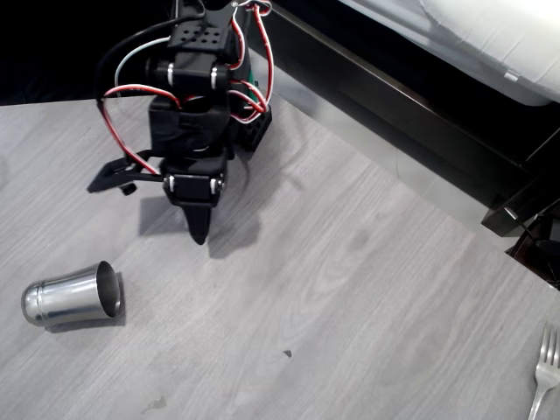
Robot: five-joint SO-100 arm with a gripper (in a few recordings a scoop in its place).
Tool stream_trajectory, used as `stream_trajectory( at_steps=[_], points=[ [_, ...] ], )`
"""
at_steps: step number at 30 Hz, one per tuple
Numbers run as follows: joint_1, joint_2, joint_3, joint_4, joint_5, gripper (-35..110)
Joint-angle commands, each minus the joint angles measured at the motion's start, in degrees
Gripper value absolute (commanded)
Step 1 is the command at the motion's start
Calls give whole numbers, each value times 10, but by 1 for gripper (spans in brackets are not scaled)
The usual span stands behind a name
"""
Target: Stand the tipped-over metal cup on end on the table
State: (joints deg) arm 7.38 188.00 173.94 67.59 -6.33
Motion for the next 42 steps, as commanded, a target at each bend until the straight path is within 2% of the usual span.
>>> stream_trajectory(
  at_steps=[1, 3, 6, 10, 15, 20, 27, 30, 35, 42],
  points=[
    [38, 15, -55, 4, -69, 0],
    [77, 15, -110, -6, -73, 0],
    [131, -49, -196, -77, -101, 0],
    [188, -392, -406, -131, -135, 6],
    [262, -814, -760, -25, -188, 9],
    [295, -998, -948, 47, -230, 11],
    [306, -1099, -1044, 128, -305, 12],
    [308, -1109, -1044, 156, -333, 19],
    [339, -1116, -1043, 178, -377, 30],
    [369, -1151, -1041, 190, -416, 33]
  ],
)
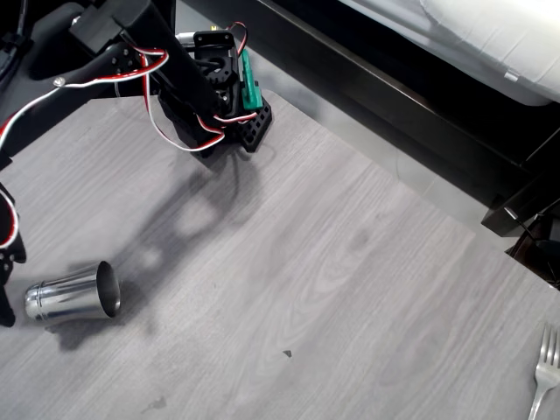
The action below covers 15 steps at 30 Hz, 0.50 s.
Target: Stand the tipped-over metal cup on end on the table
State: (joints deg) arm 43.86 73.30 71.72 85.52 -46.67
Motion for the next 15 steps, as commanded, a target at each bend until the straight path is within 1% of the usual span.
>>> stream_trajectory(
  at_steps=[1, 7, 15],
  points=[
    [4, -12, -16, 12, -15, 33],
    [-7, -62, -16, 10, -15, 33],
    [-13, -80, -16, -11, -10, 33]
  ],
)
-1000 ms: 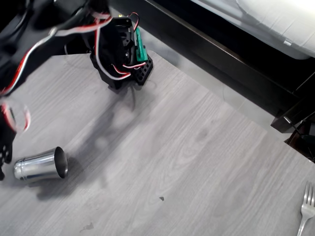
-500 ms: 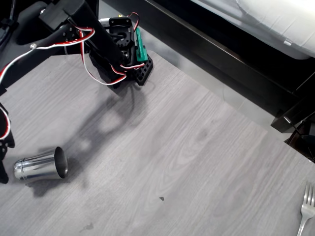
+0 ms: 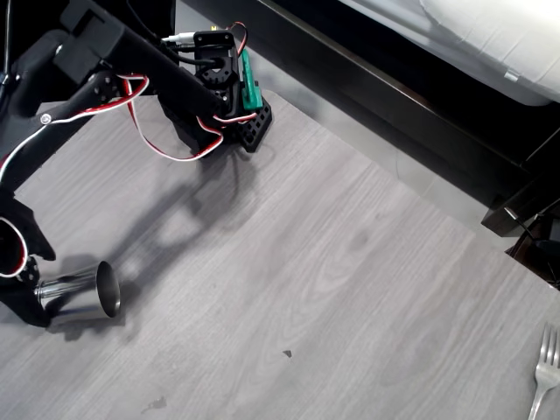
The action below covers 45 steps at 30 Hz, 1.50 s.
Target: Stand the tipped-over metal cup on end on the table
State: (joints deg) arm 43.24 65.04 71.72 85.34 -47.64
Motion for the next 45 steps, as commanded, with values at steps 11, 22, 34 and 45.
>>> stream_trajectory(
  at_steps=[11, 22, 34, 45],
  points=[
    [-21, -18, -16, -32, 18, 33],
    [-30, -36, -17, -57, 29, 33],
    [-41, -63, -21, -88, 46, 9],
    [-42, -27, -17, -83, 63, 0]
  ],
)
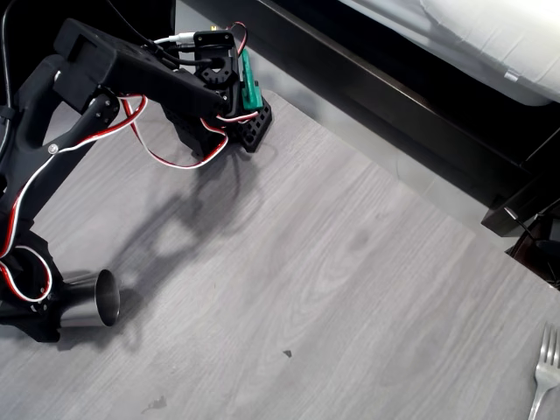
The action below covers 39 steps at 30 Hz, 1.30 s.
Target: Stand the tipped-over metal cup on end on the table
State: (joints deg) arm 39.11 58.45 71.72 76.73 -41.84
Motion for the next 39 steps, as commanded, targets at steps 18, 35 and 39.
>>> stream_trajectory(
  at_steps=[18, 35, 39],
  points=[
    [-278, 598, 473, -320, -91, 0],
    [-265, 645, 827, -957, -322, 0],
    [-259, 562, 833, -1089, -344, 0]
  ],
)
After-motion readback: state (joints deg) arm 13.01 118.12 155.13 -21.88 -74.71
